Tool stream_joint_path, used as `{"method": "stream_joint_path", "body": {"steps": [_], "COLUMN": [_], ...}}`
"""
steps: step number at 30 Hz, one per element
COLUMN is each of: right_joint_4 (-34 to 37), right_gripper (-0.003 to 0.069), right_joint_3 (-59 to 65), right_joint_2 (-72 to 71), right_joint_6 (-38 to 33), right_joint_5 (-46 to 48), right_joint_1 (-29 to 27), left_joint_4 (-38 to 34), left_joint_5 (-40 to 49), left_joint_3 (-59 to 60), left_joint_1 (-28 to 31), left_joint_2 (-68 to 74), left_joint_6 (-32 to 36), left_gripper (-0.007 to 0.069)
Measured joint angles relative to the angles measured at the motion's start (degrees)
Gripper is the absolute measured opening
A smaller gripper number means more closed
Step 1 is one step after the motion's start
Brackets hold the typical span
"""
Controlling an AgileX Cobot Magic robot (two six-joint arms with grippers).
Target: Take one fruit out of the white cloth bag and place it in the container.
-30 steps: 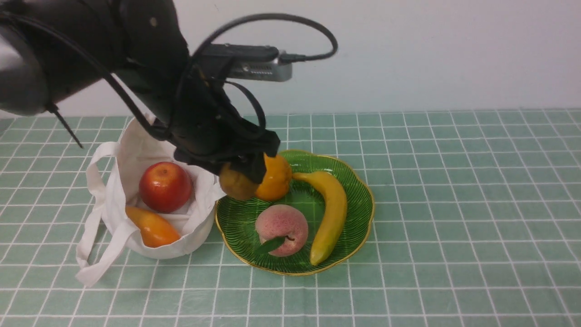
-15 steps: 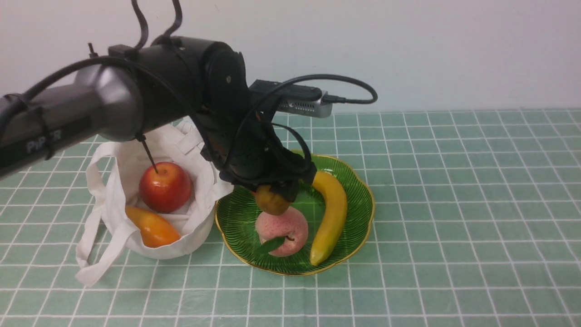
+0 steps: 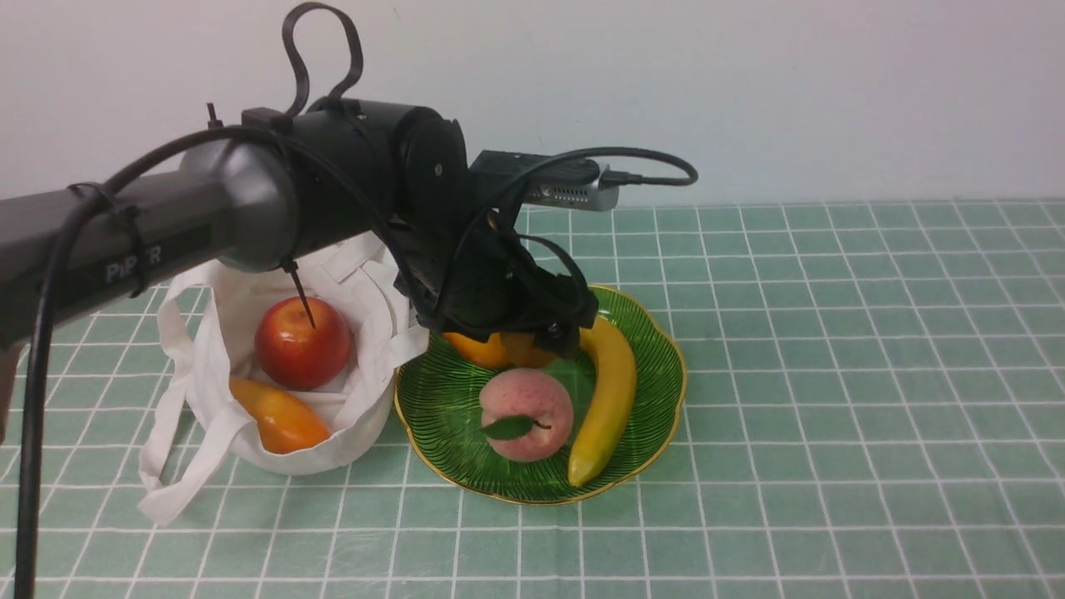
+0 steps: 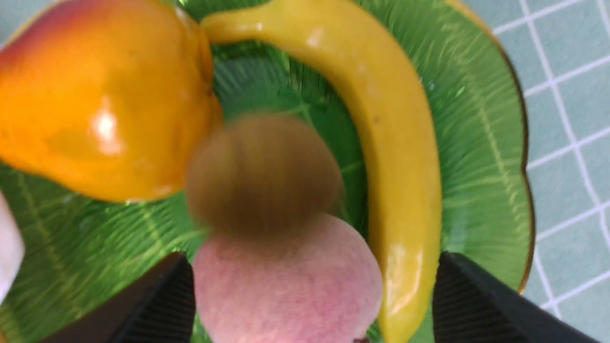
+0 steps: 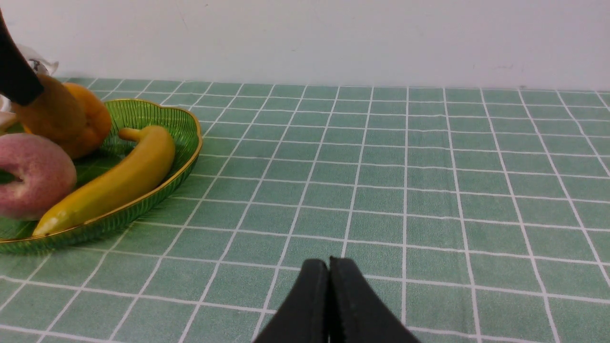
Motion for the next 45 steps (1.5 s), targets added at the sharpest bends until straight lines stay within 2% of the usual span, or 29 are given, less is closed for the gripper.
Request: {"method": "stream_joint_path", "body": {"steps": [6, 10, 13, 15, 16, 17, 18, 19, 20, 21, 25, 29, 30, 31, 33, 37, 42, 45], "right_joint_4": [0.00, 0.00, 0.00, 0.00, 0.00, 0.00, 0.00, 0.00, 0.00, 0.00, 0.00, 0.00, 0.00, 0.00, 0.00, 0.00, 0.00, 0.00], "right_gripper": [-0.0015, -0.0015, -0.0015, -0.0015, -0.0015, -0.0015, -0.0015, -0.0015, -0.0015, -0.0015, -0.0015, -0.0015, -0.0015, -0.0015, -0.0015, -0.0015, -0.0015, -0.0015], "right_joint_3": [0.00, 0.00, 0.00, 0.00, 0.00, 0.00, 0.00, 0.00, 0.00, 0.00, 0.00, 0.00, 0.00, 0.00, 0.00, 0.00, 0.00, 0.00], "right_joint_2": [0.00, 0.00, 0.00, 0.00, 0.00, 0.00, 0.00, 0.00, 0.00, 0.00, 0.00, 0.00, 0.00, 0.00, 0.00, 0.00, 0.00, 0.00], "right_joint_6": [0.00, 0.00, 0.00, 0.00, 0.00, 0.00, 0.00, 0.00, 0.00, 0.00, 0.00, 0.00, 0.00, 0.00, 0.00, 0.00, 0.00, 0.00], "right_joint_5": [0.00, 0.00, 0.00, 0.00, 0.00, 0.00, 0.00, 0.00, 0.00, 0.00, 0.00, 0.00, 0.00, 0.00, 0.00, 0.00, 0.00, 0.00], "right_joint_1": [0.00, 0.00, 0.00, 0.00, 0.00, 0.00, 0.00, 0.00, 0.00, 0.00, 0.00, 0.00, 0.00, 0.00, 0.00, 0.00, 0.00, 0.00], "left_joint_4": [-0.19, 0.20, 3.11, 5.90, 7.59, 8.11, 9.71, 9.71, 10.78, 11.17, 11.40, 11.40, 11.40, 11.40, 11.40, 11.30, 11.52, 12.55], "left_joint_5": [-2.12, -2.07, -0.39, 1.80, 3.92, 4.75, 8.75, 9.28, 13.81, 17.09, 23.85, 23.59, 21.25, 20.90, 16.70, 2.88, -6.72, -8.69], "left_joint_3": [0.00, 0.11, 0.10, 0.10, 0.10, 0.10, 0.10, 0.10, 0.10, 0.10, 1.45, 8.56, 14.74, 14.74, 22.86, 40.75, 52.19, 54.34], "left_joint_1": [0.00, 0.00, 0.00, 0.00, 0.00, 0.00, 0.00, 0.00, 0.00, 0.00, 0.00, 0.00, 0.00, 0.00, 0.00, 0.00, 0.00, 0.00], "left_joint_2": [-0.45, -4.42, -10.20, -15.27, -17.99, -19.09, -23.60, -24.17, -29.42, -32.33, -43.32, -55.28, -62.13, -62.91, -70.12, -87.22, -99.36, -100.62], "left_joint_6": [0.20, 0.36, 0.48, 0.61, 0.61, 0.61, 0.61, 0.61, 1.06, 1.66, 3.13, 3.77, 3.77, 3.77, 3.77, 2.23, -3.70, -4.58], "left_gripper": [0.0610, 0.0547, 0.0430, 0.0332, 0.0260, 0.0236, 0.0136, 0.0123, 0.0050, 0.0021, -0.0006, -0.0008, -0.0008, -0.0008, -0.0008, -0.0008, -0.0008, -0.0008]}}
